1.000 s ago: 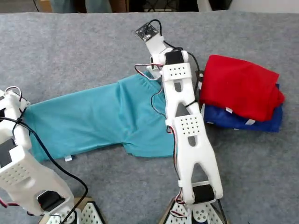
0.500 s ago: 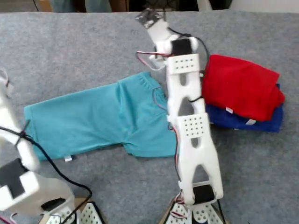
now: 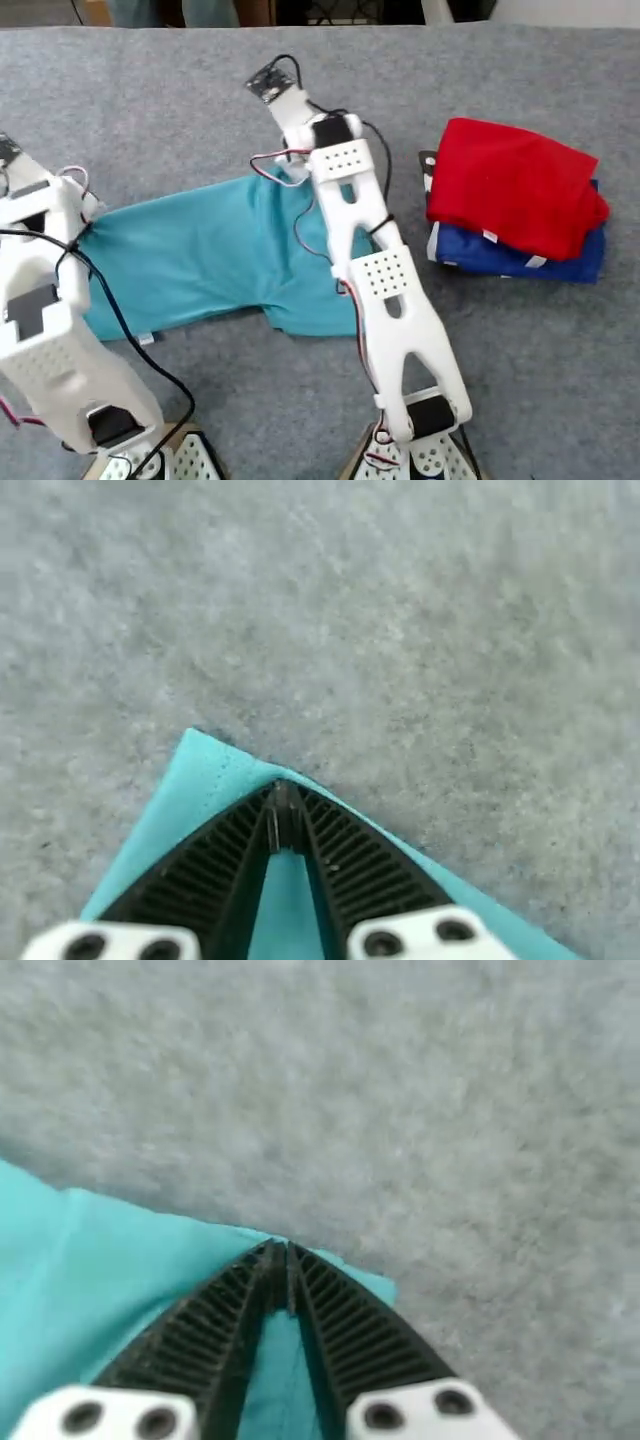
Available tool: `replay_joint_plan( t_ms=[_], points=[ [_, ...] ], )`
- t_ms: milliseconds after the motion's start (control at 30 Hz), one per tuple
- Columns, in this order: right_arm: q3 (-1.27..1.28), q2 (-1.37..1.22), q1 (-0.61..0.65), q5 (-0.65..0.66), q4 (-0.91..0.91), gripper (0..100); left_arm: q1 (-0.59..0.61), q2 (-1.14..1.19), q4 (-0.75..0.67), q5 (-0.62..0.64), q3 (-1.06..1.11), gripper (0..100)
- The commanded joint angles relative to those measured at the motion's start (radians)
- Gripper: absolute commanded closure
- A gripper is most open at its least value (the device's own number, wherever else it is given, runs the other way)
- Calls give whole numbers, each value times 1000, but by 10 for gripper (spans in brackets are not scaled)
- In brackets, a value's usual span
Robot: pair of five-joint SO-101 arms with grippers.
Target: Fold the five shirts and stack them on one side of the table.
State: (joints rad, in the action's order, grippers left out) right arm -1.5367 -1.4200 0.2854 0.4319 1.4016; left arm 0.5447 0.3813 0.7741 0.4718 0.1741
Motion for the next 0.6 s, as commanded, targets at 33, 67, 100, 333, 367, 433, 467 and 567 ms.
replay_joint_plan(
  t_ms=[33, 67, 100, 333, 367, 433, 467, 567],
  points=[
    [-44, -4, -100, 2, -5, 984, 33, 161, 230, 51, -294, 972],
    [-50, -2, -107, 3, 5, 984, 28, 198, 262, 52, -344, 972],
    [-51, -1, -110, 3, 8, 984, 28, 235, 299, 55, -398, 972],
    [-140, 35, -54, 8, -11, 982, 19, 368, 466, 28, -608, 972],
    [-137, 67, -44, 8, -12, 981, 19, 368, 465, 14, -608, 972],
    [-136, 131, -35, 8, -5, 980, 24, 368, 462, 3, -616, 972],
    [-136, 166, -32, 11, 12, 976, 27, 368, 448, 3, -618, 972],
    [-131, 277, -2, 86, 192, 901, 28, 354, 430, 2, -618, 972]
  ],
)
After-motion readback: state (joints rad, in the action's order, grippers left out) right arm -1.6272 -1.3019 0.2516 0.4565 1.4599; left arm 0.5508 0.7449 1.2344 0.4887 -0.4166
